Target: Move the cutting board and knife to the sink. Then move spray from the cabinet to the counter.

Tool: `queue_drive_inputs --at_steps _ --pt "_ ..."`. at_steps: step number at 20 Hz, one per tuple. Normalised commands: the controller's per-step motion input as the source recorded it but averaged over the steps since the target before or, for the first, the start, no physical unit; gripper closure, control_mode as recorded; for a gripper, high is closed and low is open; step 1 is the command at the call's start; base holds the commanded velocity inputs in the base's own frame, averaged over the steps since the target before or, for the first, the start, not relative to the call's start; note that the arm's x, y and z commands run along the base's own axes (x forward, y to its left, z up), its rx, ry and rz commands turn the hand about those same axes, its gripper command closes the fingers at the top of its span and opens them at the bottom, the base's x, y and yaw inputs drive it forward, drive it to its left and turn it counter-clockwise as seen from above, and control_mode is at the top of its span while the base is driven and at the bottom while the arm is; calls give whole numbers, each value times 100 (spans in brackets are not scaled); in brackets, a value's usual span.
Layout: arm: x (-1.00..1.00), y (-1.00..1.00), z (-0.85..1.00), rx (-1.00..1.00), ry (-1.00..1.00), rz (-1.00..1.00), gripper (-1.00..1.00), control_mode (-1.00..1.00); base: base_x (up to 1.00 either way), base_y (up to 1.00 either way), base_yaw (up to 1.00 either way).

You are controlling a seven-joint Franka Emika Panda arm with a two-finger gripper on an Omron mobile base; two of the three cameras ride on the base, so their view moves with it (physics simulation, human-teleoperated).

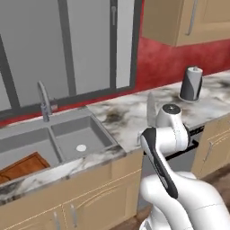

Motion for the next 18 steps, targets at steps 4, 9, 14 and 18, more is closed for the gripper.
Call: queue_drive_inputs --at_steps 4,9,14,18 --pt "0 0 0 0 0 0 100 100 0 -66 46" --pt "0 0 0 0 0 0 100 100 4 -15 39" --pt "0 0 0 0 0 0 100 100 4 18 27" --pt "0 0 0 0 0 0 100 100 11 8 1"
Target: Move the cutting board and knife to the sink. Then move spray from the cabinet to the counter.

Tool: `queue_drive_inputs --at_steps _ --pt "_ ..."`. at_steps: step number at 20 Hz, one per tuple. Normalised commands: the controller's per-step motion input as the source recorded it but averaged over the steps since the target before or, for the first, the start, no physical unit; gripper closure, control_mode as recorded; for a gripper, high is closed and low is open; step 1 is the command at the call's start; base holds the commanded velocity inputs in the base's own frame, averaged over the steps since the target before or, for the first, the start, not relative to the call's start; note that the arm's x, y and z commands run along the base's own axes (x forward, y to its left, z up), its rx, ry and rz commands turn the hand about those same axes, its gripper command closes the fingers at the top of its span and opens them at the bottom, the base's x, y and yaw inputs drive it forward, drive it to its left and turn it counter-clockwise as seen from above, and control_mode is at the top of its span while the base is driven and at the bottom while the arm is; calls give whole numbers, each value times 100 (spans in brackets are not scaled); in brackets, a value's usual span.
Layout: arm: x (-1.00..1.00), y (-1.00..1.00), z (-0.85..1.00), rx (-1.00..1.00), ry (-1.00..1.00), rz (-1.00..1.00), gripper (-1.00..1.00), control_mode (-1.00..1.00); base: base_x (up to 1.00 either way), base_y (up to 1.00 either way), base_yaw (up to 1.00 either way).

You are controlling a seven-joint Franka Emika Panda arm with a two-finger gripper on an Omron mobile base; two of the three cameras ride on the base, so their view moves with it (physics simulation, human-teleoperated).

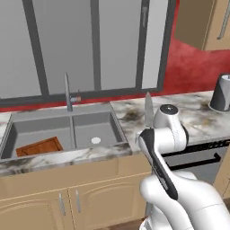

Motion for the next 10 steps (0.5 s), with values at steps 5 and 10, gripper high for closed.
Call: queue_drive_inputs --at_steps 5,10 --pt "0 0 0 0 0 0 100 100 28 42 0" --pt "0 0 0 0 0 0 100 100 38 32 0"
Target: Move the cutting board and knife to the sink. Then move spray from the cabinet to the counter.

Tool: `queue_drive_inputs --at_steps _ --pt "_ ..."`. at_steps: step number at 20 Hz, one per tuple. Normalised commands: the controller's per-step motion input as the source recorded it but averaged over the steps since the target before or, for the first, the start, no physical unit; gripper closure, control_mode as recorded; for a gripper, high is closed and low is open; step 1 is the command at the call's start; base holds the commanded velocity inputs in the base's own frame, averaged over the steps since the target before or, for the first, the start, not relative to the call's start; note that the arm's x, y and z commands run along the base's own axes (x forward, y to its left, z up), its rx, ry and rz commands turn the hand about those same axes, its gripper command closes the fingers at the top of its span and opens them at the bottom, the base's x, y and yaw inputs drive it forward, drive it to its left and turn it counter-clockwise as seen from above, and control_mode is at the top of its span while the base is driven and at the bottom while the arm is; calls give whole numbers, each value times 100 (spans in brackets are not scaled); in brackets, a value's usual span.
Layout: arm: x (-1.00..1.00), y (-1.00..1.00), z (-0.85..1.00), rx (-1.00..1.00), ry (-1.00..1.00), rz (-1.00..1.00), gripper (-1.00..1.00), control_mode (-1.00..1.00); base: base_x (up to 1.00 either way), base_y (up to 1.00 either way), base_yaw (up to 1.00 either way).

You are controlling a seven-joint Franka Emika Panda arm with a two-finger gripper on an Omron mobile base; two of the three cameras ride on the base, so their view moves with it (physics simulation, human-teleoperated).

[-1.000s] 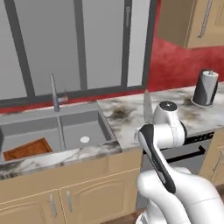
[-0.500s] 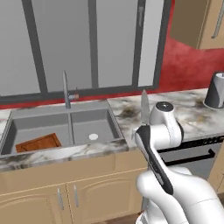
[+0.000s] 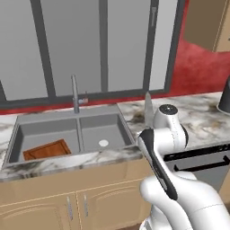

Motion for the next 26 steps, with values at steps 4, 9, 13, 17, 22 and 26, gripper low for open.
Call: queue_drive_inputs --at_steps 4,9,13,17,22,26 --pt "0 0 0 0 0 0 100 100 68 5 0" --pt "0 0 0 0 0 0 100 100 63 0 -1" --pt "0 0 0 0 0 0 100 100 56 0 -4" --pt "8 0 0 0 1 0 100 -100 8 0 0" --pt "21 11 0 0 12 3 100 -100 0 0 0" --pt "16 9 0 0 6 7 100 -100 0 0 0"
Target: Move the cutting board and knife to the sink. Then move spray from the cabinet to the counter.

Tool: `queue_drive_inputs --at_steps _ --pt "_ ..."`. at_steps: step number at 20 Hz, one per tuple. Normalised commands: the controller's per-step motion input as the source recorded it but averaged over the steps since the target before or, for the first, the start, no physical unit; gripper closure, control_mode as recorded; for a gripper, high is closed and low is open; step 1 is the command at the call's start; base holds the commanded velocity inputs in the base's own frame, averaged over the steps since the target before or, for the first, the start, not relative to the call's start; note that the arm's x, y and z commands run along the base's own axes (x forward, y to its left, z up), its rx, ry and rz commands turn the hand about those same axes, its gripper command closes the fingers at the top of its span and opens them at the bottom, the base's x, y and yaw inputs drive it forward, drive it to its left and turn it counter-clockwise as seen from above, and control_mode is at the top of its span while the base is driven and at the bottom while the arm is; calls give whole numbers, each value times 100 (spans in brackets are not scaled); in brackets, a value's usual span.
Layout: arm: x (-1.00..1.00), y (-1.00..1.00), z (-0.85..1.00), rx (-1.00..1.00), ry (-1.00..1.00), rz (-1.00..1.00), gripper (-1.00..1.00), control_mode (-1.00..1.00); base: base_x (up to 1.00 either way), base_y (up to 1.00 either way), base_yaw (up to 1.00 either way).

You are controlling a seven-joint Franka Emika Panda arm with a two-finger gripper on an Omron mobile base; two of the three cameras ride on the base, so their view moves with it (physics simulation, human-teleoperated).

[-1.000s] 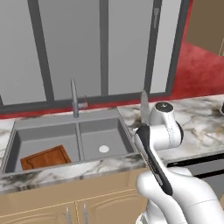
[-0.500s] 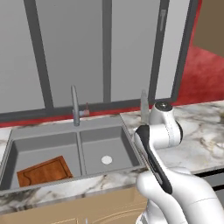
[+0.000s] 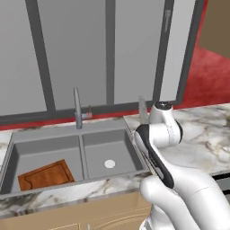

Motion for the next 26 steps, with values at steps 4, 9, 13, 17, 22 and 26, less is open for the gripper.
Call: queue_drive_inputs --at_steps 4,9,13,17,22,26 --pt "47 56 -1 0 0 0 100 -100 0 0 0" --pt "20 77 -8 0 3 0 100 -100 0 0 0" --pt "7 69 -13 0 -3 0 100 -100 0 0 0" --pt "4 61 -28 1 -1 0 100 -100 0 0 0" --pt "0 39 -26 5 2 0 100 -100 0 0 0" --pt "0 17 -3 7 0 0 100 -100 0 0 0"
